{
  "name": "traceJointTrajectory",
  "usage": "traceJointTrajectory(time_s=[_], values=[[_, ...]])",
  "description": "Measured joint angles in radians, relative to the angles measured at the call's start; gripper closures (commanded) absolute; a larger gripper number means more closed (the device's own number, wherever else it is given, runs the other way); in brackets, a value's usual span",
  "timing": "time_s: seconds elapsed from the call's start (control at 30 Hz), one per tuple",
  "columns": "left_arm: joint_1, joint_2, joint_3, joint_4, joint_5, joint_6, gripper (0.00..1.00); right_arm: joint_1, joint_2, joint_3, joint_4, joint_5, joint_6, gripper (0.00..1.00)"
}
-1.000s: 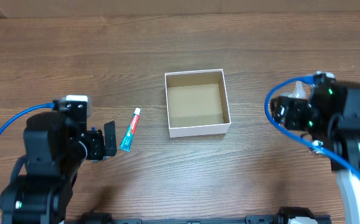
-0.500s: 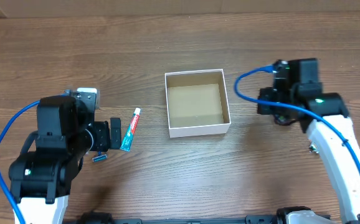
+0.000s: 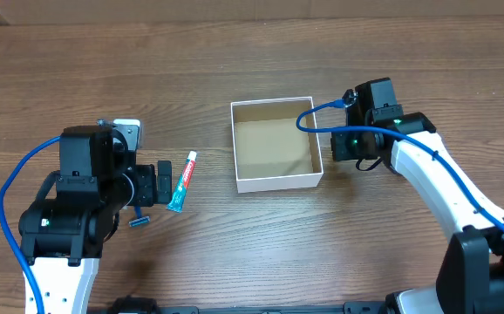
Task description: Pack container
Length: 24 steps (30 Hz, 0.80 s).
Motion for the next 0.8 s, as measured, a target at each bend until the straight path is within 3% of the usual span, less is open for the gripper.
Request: traceJointTrajectory(time_s=[0.8], values=[[0.0, 0.001, 0.0, 0.005, 0.003, 0.0, 0.0, 0.028, 0.087, 0.0, 0.097, -0.225, -0.049, 0.96]])
